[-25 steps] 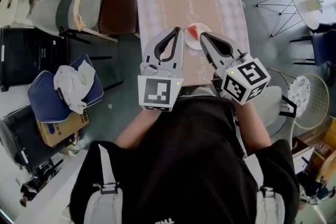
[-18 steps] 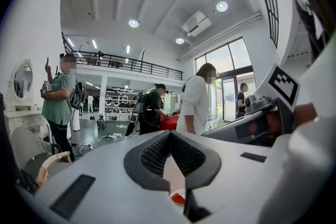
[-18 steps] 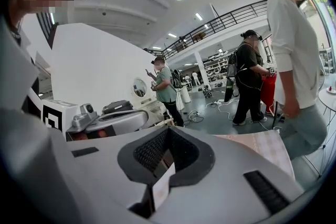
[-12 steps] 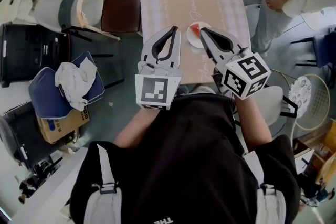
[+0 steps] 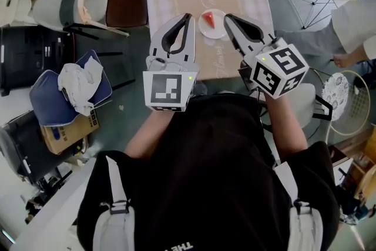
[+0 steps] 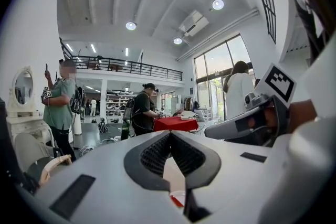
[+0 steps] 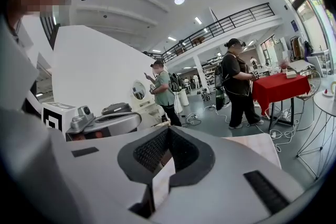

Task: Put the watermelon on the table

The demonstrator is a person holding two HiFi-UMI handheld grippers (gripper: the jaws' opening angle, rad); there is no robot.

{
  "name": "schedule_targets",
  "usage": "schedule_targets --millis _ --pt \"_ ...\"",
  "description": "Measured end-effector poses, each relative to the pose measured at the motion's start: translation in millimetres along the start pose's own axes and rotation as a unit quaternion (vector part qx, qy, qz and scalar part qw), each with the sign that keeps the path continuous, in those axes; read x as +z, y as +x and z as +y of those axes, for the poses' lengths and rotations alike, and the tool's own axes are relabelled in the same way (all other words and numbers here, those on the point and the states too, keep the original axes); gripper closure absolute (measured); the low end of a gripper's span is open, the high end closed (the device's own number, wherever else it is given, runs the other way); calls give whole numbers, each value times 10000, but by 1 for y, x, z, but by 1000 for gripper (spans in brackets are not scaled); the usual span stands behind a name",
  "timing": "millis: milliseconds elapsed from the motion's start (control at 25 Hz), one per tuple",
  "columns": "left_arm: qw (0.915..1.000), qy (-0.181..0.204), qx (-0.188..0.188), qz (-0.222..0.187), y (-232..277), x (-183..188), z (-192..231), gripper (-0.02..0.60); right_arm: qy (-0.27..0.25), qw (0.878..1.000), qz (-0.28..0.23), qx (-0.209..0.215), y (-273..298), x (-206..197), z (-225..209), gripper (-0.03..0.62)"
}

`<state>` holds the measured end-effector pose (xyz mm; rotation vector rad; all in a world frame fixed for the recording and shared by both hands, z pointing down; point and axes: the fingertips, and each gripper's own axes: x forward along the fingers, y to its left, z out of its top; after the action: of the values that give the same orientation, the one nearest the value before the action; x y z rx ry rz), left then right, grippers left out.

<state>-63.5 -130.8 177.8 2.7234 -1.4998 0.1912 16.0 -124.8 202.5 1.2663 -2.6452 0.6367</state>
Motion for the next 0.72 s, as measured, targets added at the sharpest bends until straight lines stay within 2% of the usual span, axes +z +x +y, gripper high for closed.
schedule_targets --millis 720 --pt "9997 119 191 35 -35 4 -84 574 6 9998 -174 -18 -96 -20 -14 580"
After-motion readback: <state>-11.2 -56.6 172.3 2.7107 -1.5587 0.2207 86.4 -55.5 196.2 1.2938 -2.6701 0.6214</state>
